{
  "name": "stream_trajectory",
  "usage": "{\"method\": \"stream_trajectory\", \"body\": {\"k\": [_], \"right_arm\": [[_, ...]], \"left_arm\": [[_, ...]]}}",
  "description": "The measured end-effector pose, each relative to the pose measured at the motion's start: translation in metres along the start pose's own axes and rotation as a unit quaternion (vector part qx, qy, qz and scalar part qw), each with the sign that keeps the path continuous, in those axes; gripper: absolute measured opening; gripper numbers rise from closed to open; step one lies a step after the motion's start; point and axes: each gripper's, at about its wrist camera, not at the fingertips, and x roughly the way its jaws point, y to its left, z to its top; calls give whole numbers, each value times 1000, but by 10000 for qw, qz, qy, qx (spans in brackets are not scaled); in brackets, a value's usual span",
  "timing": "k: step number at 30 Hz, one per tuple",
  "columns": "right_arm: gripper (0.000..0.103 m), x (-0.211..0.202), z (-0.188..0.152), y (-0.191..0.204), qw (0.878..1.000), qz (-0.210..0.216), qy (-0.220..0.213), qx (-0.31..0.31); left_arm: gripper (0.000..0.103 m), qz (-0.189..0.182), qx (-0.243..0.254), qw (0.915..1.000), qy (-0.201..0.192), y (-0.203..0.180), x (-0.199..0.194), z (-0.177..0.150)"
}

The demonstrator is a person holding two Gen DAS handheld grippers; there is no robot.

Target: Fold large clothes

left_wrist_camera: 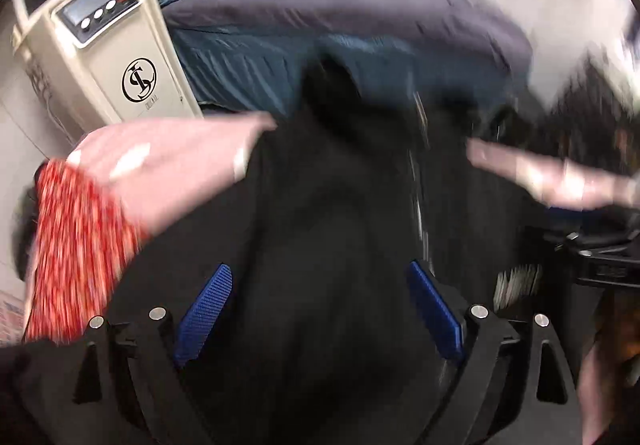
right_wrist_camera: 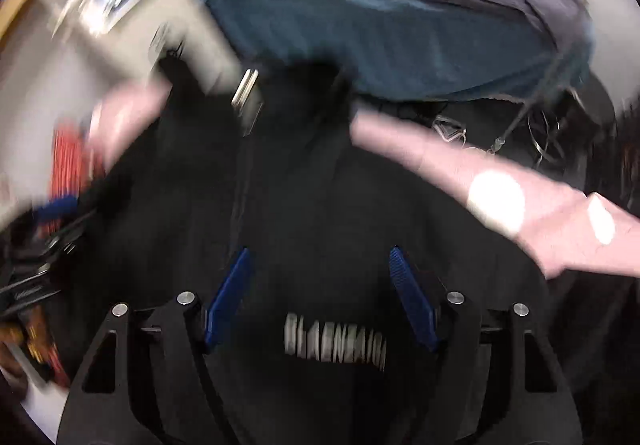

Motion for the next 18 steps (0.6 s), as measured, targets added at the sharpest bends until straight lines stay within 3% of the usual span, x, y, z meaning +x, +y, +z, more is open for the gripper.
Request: {"method": "stream_trajectory", "body": {"k": [4, 7, 9, 10, 13, 15, 18], "right_arm": [[71, 6, -97, 34, 9955, -244, 516, -760], [72, 21, -134, 42, 9920, -411, 890, -799], [76, 32, -141, 37, 9906, -442, 1112, -666], [78, 37, -142, 33, 9907, -424, 1175, -545], [88, 46, -131, 23, 9910, -452, 1213, -331], [92, 51, -124, 22, 9897, -543, 1297, -285], [92, 51, -120, 20, 9869, -609, 1490, -59]], "left_arm": [[87, 270, 380, 9969, 637, -35, 12, -74], [87, 411, 189, 9948, 910, -37, 20, -100], [87, 620, 60, 9913, 1157, -30, 37, -104], [98, 753, -1, 9886, 1306, -25, 48, -104], [98, 467, -371, 9914, 1167, -5, 61, -91], [98, 432, -301, 9907, 1257, -2, 68, -83], [97, 705, -220, 9866, 1456, -2, 64, -73]]}}
